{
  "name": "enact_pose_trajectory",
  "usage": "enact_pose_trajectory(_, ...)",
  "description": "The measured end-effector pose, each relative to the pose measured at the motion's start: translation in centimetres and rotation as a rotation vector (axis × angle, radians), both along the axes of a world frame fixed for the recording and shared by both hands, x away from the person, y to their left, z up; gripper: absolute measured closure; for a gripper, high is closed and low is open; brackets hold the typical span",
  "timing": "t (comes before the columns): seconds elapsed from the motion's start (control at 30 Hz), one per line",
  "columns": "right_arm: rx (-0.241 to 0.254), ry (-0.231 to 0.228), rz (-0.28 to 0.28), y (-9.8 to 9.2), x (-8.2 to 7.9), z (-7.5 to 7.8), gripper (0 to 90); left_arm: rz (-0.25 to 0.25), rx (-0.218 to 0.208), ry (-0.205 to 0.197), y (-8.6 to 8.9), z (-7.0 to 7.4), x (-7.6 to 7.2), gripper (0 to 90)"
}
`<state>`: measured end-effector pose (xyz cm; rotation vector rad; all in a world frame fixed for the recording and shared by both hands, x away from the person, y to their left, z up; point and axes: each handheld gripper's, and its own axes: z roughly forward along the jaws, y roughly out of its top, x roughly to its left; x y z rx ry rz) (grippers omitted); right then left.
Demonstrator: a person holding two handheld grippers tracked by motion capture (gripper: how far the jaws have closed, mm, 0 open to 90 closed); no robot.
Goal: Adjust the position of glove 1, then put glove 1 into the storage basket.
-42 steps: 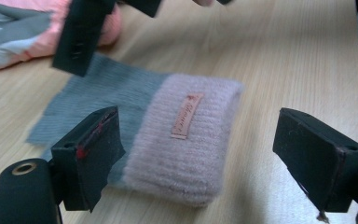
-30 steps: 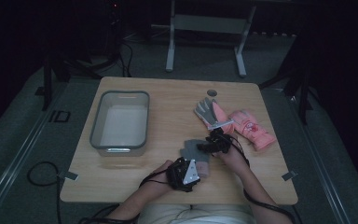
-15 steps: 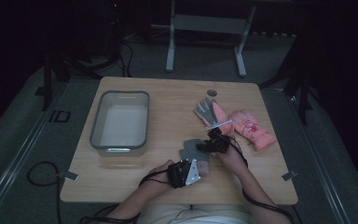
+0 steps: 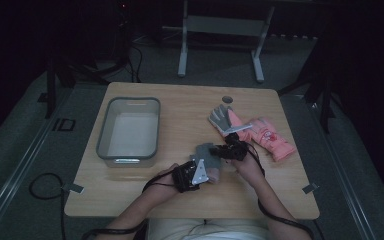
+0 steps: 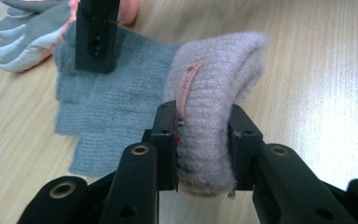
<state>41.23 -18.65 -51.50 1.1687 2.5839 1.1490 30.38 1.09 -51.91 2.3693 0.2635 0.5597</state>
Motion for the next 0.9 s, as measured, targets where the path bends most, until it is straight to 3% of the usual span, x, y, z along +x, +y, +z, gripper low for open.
enact_pose_trajectory(0.13,0.031,-0.021,-0.001,0.5,0.2,1.6,74.1,0.001,0.002,-0.006,1.0,1.8,0.4,69.6)
enact_pose_trajectory(0.37,0.054,-0.052,0.012,1.8,0.6,3.8,74.1,0.009,0.008,-0.019,2.3,3.7,0.8,69.7)
enact_pose_trajectory(0.47,0.055,-0.086,0.028,3.5,0.8,5.3,74.1,0.026,0.012,-0.018,3.5,4.8,1.1,69.8)
enact_pose_trajectory(0.8,0.09,-0.109,0.08,7.0,1.8,8.1,74.3,0.071,0.046,-0.061,6.4,7.2,1.1,70.0)
enact_pose_trajectory(0.9,0.098,-0.12,0.093,8.4,2.1,9.0,74.3,0.089,0.058,-0.052,7.6,8.0,1.5,69.8)
